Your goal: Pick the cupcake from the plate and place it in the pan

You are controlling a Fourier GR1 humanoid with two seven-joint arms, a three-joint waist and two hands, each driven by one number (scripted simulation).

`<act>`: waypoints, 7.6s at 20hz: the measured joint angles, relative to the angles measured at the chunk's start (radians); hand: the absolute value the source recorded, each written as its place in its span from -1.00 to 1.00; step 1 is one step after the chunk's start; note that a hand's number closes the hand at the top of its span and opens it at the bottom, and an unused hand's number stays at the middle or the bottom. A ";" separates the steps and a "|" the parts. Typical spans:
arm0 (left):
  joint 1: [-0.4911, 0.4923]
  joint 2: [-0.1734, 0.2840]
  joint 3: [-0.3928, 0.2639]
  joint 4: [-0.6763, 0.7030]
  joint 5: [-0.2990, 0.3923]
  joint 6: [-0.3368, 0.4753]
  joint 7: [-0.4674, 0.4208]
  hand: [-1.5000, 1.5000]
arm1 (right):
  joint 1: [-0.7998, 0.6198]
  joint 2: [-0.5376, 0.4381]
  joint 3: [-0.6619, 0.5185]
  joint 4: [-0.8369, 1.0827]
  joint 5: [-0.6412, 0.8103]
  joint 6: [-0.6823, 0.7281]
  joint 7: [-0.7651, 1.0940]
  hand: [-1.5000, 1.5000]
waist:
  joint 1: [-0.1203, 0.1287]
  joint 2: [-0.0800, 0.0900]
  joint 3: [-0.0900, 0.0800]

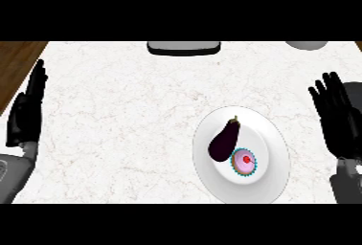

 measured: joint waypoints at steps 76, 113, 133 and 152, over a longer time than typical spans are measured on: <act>0.122 -0.266 0.155 -0.250 0.165 -0.261 0.223 0.00 | -0.343 -0.226 0.637 -0.231 1.450 0.811 -0.399 -1.00 | -0.025 0.011 -0.046; 0.117 -0.359 0.232 -0.214 0.075 -0.343 0.201 0.00 | -0.294 0.041 0.604 0.091 1.718 0.590 -0.664 1.00 | -0.027 -0.002 -0.051; 0.161 -0.341 0.271 -0.239 0.087 -0.348 0.208 0.00 | 0.008 0.193 0.137 -0.533 1.763 0.584 0.145 1.00 | -0.082 -0.006 -0.048; 0.122 -0.365 0.259 -0.226 0.063 -0.370 0.211 0.00 | -0.177 0.070 -0.420 -0.543 1.498 0.684 0.162 1.00 | -0.031 0.011 -0.045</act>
